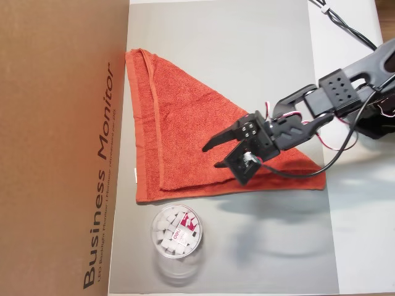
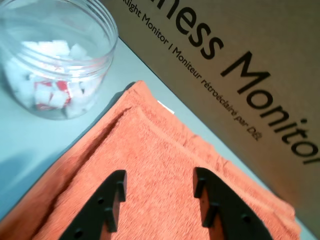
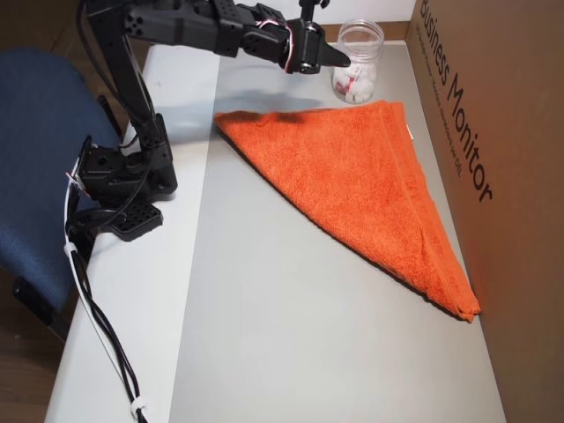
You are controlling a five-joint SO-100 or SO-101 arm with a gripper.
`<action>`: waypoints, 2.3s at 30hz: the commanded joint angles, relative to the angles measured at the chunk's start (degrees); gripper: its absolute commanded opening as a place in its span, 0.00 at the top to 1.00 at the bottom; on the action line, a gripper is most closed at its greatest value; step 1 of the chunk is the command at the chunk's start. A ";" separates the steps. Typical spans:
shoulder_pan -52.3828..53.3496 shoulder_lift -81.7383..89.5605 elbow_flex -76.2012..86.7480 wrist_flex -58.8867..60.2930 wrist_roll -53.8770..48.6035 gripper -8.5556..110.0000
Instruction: Fold the blanket.
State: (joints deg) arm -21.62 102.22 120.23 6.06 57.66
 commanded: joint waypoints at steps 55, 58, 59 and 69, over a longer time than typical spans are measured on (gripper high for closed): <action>-11.16 29.09 13.89 68.29 94.22 0.82; -12.30 27.42 14.06 67.32 94.39 0.82; -12.57 26.81 14.24 67.24 94.39 0.82; -14.06 18.37 14.68 60.47 94.39 0.82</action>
State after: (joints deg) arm -34.54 122.08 135.26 67.76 151.52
